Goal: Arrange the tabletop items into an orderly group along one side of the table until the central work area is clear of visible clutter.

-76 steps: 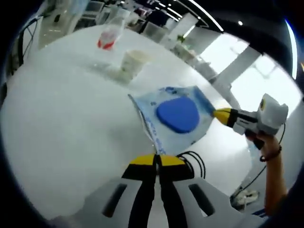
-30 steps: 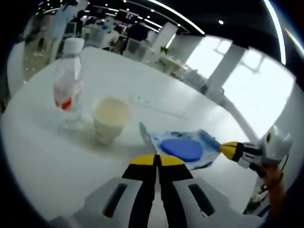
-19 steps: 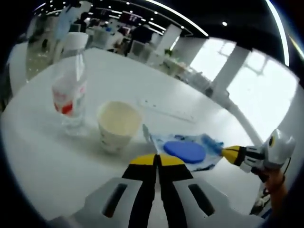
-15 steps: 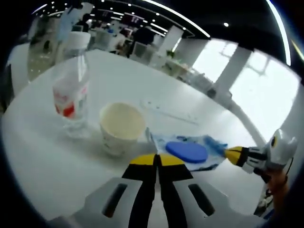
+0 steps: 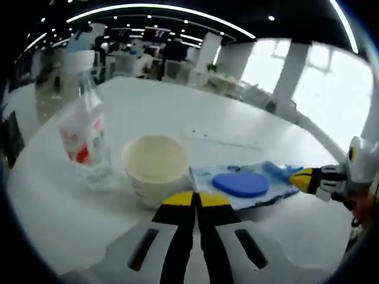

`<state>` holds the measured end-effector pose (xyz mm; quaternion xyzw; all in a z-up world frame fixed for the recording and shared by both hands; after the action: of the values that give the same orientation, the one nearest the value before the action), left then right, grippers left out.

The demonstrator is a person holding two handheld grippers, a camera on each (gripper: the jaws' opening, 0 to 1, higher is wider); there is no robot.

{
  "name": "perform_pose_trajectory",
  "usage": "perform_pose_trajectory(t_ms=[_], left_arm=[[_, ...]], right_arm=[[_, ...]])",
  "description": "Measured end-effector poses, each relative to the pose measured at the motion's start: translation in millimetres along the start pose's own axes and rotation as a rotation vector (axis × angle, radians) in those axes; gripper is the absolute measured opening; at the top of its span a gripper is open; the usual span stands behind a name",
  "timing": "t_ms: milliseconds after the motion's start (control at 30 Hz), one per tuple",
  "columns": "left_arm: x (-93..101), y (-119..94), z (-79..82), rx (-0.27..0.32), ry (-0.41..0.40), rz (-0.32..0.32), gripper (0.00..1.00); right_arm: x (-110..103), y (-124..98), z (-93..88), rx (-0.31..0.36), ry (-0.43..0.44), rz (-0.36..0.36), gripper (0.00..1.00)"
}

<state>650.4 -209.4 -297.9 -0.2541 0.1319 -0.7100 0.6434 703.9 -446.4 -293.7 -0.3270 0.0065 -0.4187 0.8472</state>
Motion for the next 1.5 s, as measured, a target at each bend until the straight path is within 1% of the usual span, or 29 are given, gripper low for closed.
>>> perform_pose_trajectory(t_ms=[100, 133, 200, 267, 367, 500, 633, 733, 767, 1000, 1267, 1467, 1500], left_arm=[[-0.4, 2, -3.2, -0.010, -0.009, 0.007, 0.00], [-0.5, 2, -4.9, -0.012, -0.028, 0.005, 0.00], [-0.1, 4, -7.6, -0.031, -0.013, 0.014, 0.00], [-0.5, 4, -8.8, -0.030, -0.010, 0.014, 0.00], [-2.5, 8, -12.1, -0.045, -0.013, 0.021, 0.00], [-2.2, 9, -18.0, -0.060, -0.027, 0.027, 0.00], [-4.3, 12, -24.5, -0.084, -0.020, 0.033, 0.00], [-6.0, 14, -27.2, -0.087, -0.027, 0.036, 0.00], [-6.3, 16, -28.0, -0.094, -0.015, 0.037, 0.00], [-8.0, 19, -31.9, -0.096, -0.013, 0.045, 0.00], [-9.6, 21, -32.1, -0.093, -0.007, 0.055, 0.00], [-10.1, 22, -32.6, -0.088, -0.008, 0.063, 0.00], [-10.2, 23, -32.4, -0.087, -0.008, 0.065, 0.00]], right_arm=[[0, 3, -3.1, -0.007, -0.014, 0.000, 0.01], [-1, 4, -5.2, -0.019, -0.032, -0.006, 0.01], [-2, 6, -8.6, -0.027, -0.028, 0.001, 0.01], [-3, 8, -12.5, -0.038, -0.034, 0.004, 0.01], [-5, 11, -18.6, -0.059, -0.035, 0.013, 0.01], [-4, 13, -22.2, -0.067, -0.041, 0.006, 0.02], [-5, 14, -25.5, -0.078, -0.033, 0.008, 0.02], [-5, 15, -27.8, -0.084, -0.033, 0.014, 0.02], [-5, 15, -28.0, -0.086, -0.036, 0.015, 0.02], [-6, 16, -28.8, -0.091, -0.045, 0.018, 0.02], [-9, 16, -29.9, -0.110, -0.067, 0.011, 0.03], [-9, 16, -31.1, -0.118, -0.041, 0.006, 0.04], [-9, 16, -31.4, -0.120, -0.026, 0.004, 0.04]])
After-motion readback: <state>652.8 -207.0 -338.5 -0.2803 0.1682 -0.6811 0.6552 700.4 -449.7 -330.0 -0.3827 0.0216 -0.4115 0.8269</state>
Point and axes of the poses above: the point that each gripper's makers call its tool centre point, and the gripper's own axes: y roughly forward along the fingers, x roughly to its right, z roughly out of its top, the point moved 8 cm from there along -y, roughly backward along the fingers, and after that the axes turned 2 degrees about y, right-handed, at the moved point
